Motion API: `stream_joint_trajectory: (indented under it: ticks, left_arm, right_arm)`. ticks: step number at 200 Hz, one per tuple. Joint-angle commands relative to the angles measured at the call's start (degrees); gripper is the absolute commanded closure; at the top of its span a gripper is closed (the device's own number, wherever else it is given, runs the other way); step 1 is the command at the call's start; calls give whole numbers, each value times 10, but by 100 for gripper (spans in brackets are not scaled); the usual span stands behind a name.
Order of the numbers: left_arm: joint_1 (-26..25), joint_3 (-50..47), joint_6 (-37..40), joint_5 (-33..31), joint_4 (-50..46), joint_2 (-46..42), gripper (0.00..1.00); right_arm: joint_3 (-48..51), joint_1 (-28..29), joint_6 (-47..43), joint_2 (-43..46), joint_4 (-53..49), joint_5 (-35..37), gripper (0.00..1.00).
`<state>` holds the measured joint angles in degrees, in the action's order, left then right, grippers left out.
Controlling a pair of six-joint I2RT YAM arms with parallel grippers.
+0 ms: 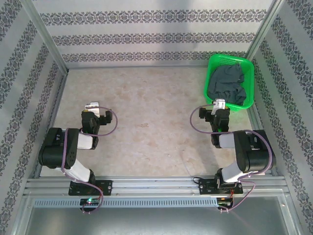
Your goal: Fold and stack the t-shirts
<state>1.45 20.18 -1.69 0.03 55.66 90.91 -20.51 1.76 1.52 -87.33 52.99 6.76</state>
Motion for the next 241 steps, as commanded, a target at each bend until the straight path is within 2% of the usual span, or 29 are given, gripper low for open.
stream_joint_trajectory:
  ticks: [1,105,120,140,151,156,162,171,176,180,186,190,194,205,225,241]
  left_arm:
    - [-4,12,6,6,-10,-4,0]
    - [-4,9,-1,-8,-5,-4,0]
    - [-8,-4,1,-24,0,-30,0]
    - [-40,24,15,-99,-147,-153,0]
    - [-72,52,22,-152,-199,-225,0]
    - [-84,71,11,-179,-228,-246,0]
    - [-91,107,-42,-216,-285,-272,0]
    - [-90,188,-188,-242,-484,-300,0]
    - [-86,234,-250,-233,-594,-312,0]
    - [-83,259,-271,-217,-649,-317,0]
    - [-76,260,-291,-199,-631,-318,0]
    - [-66,254,-307,-177,-611,-316,0]
    - [-51,256,-335,-149,-607,-311,0]
    - [-21,284,-394,-77,-620,-286,0]
    - [-27,391,-386,9,-710,-199,0]
    - [-49,462,-371,70,-761,-135,0]
  right_arm:
    - [-6,2,7,-1,15,-1,2]
    - [1,1,6,6,24,-7,2]
    - [4,27,-11,39,22,43,2]
    - [-39,87,-37,155,-130,158,2]
    - [-108,99,34,221,-262,191,2]
    - [-153,89,90,246,-355,173,2]
    - [-200,66,152,266,-455,107,2]
    - [-260,25,241,283,-547,0,2]
    - [-263,10,281,283,-532,-22,2]
    - [-263,-8,302,280,-511,-51,2]
    - [-280,-32,330,266,-510,-93,2]
    - [-312,-41,337,251,-536,-96,2]
    - [-347,-43,336,233,-579,-90,2]
    - [-458,-35,322,176,-718,-17,2]
    - [-592,-38,302,79,-853,64,4]
    - [-660,-63,307,6,-908,59,13]
